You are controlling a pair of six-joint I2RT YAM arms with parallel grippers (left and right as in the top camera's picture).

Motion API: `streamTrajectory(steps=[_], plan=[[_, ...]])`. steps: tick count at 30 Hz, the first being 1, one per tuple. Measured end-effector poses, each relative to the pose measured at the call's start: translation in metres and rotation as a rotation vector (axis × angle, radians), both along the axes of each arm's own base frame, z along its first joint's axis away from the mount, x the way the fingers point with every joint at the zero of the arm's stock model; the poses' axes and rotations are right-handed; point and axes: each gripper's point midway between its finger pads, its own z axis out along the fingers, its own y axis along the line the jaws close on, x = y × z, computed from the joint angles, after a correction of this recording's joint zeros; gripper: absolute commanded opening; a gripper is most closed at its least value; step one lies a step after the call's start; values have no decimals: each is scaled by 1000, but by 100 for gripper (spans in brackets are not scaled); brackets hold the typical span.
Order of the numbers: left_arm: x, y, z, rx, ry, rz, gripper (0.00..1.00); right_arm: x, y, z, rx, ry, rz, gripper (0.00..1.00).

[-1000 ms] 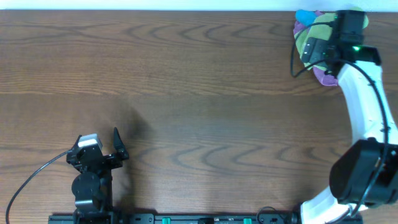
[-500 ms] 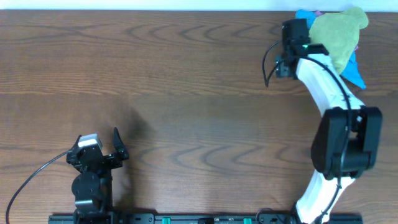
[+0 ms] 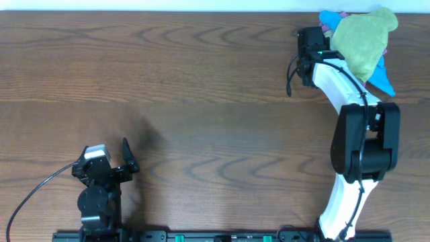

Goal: Fold the cloth
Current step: 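Reach the right gripper to the cloth pile and grasp the green cloth, then lift the green cloth with the right gripper and pull it leftward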

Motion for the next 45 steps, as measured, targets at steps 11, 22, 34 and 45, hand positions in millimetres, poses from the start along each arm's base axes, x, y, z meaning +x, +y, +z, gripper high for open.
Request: streamTrajectory(steps=[11,22,34,45], plan=[[0,0,0,0,0,0,96,20,2,9,8,-96,15,55],[0,0,0,0,0,0,95,35,11,-4,66,-119,62,54],[0,0,0,0,0,0,96,47,12,-35,61,-117,79,52],[0,0,0,0,0,0,95,59,0,-22,7,-170,89,49]])
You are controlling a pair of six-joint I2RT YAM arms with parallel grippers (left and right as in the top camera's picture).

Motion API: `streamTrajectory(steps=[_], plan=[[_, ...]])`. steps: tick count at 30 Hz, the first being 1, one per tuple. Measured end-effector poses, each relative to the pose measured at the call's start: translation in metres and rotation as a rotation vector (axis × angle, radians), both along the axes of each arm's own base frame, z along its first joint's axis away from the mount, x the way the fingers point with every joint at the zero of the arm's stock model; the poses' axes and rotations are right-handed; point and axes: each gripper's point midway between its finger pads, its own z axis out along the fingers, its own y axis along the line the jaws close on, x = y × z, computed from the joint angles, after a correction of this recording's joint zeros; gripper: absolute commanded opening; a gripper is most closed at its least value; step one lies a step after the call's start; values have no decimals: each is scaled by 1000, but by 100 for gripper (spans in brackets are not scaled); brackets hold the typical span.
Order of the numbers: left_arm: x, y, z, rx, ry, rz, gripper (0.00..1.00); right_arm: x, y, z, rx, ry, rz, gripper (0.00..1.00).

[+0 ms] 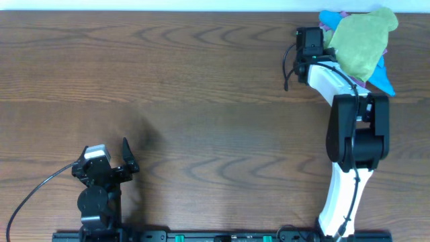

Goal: Fold the cloth
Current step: 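Lift the green cloth with the right gripper and pull it leftward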

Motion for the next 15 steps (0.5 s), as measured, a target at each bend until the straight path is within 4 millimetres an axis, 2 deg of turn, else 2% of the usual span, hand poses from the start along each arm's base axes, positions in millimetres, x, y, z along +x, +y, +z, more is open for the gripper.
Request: streamTrajectory(steps=[5,11,15], plan=[[0,0,0,0,0,0,96,0,-17,3,-8,-11,-27,36],[0,0,0,0,0,0,96,-1,-28,4,-14,-17,-48,6],[0,0,0,0,0,0,96,0,-24,4,-12,-19,-42,1]])
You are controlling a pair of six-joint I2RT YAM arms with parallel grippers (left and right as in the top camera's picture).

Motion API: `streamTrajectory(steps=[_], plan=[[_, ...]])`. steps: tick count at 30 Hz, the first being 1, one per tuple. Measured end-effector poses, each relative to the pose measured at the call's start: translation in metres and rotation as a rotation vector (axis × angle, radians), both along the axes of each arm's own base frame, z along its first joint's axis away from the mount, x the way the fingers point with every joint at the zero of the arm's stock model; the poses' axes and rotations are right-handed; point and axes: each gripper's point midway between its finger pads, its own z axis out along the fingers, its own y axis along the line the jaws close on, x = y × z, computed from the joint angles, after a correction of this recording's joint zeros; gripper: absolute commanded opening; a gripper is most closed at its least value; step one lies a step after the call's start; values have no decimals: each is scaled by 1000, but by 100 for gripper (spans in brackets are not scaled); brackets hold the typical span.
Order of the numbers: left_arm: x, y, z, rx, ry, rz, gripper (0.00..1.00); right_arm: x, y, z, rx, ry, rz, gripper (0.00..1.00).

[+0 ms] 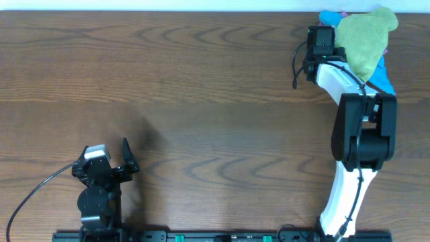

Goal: Fold the cloth
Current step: 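Lift the green cloth with the right gripper and pull it leftward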

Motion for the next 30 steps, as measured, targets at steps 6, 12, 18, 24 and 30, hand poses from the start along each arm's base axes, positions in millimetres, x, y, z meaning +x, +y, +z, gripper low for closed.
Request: streamTrajectory(steps=[6,12,18,24,30], plan=[[0,0,0,0,0,0,95,2,15,0,-3,0,27,1],[0,0,0,0,0,0,96,2,55,3,-33,34,88,1],[0,0,0,0,0,0,96,23,107,55,-72,-22,153,1],[0,0,0,0,0,0,96,35,128,106,-70,-87,178,1],[0,0,0,0,0,0,95,27,127,184,-68,-185,186,1]])
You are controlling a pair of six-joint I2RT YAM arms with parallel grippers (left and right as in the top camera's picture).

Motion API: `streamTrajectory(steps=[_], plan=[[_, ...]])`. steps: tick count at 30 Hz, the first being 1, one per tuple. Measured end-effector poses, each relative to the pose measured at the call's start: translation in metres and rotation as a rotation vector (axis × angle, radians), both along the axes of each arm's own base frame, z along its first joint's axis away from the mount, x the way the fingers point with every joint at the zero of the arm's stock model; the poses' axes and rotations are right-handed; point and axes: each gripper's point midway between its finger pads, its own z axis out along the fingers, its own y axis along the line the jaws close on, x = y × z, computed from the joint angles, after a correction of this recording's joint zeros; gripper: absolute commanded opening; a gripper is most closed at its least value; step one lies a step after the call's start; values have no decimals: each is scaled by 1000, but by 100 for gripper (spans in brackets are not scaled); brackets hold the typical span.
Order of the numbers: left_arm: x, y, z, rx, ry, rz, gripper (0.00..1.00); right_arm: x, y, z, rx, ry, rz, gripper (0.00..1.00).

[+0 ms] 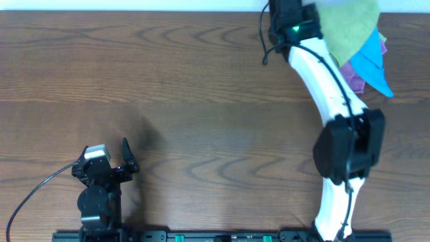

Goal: Fold the cloth
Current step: 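Lift the green cloth with the right gripper and pull it leftward, then lower the green cloth onto the table center with the right gripper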

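A green cloth [348, 28] hangs bunched at the table's far right edge, partly cut off by the top of the overhead view. My right gripper [314, 15] sits against its left side and is shut on it; the fingers are hidden under the wrist and the fabric. My left gripper [129, 156] rests open at the near left, far from the cloth, with nothing in it.
A blue cloth [373, 67] and a purple cloth [355, 75] lie under and below the green one at the far right. The white right arm [322, 74] stretches diagonally across the right side of the brown table [201, 87].
The right gripper has moved left and toward the far edge, and the green cloth has gone with it. The purple cloth below it now shows. The left arm is unchanged.
The right gripper stood at the left edge of the green cloth heaped on the blue one. It stayed there, shifting slightly left, then right into the cloth. Now the green cloth is pulled toward the far edge, off the pile. The left arm stayed parked.
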Motion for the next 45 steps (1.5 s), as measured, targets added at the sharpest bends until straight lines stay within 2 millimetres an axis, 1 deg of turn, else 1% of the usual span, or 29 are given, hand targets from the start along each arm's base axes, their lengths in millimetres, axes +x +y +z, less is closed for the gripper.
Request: streamTrajectory(steps=[1,3,5,6,7,9,11,13,14,16,18,19,22,26,29,32,35,37,39,42,45], plan=[[0,0,0,0,0,0,96,-4,0,22,6,-30,5,1],[0,0,0,0,0,0,96,-14,0,55,15,-72,14,1],[0,0,0,0,0,0,96,-29,3,95,35,-125,36,1],[0,0,0,0,0,0,96,-41,7,118,53,-151,63,1],[0,0,0,0,0,0,95,-51,11,133,67,-168,84,1],[0,0,0,0,0,0,96,-72,20,157,93,-185,133,1],[0,0,0,0,0,0,95,-95,35,172,118,-173,196,2],[0,0,0,0,0,0,96,-117,58,175,143,-131,285,1],[0,0,0,0,0,0,96,-127,75,174,159,-108,337,1],[0,0,0,0,0,0,96,-140,102,168,177,-67,416,1],[0,0,0,0,0,0,95,-152,129,159,188,-18,487,1],[0,0,0,0,0,0,96,-158,139,154,194,5,513,1],[0,0,0,0,0,0,96,-168,156,145,220,45,557,1],[0,0,0,0,0,0,96,-180,165,135,242,97,577,1],[0,0,0,0,0,0,95,-193,171,125,244,153,592,1],[0,0,0,0,0,0,95,-206,182,118,243,193,616,1],[0,0,0,0,0,0,95,-216,190,120,245,193,635,1],[0,0,0,0,0,0,96,-225,191,130,255,169,649,1],[0,0,0,0,0,0,95,-235,183,146,271,134,657,1],[0,0,0,0,0,0,96,-256,162,176,304,61,660,1],[0,0,0,0,0,0,95,-280,138,201,339,1,660,1]])
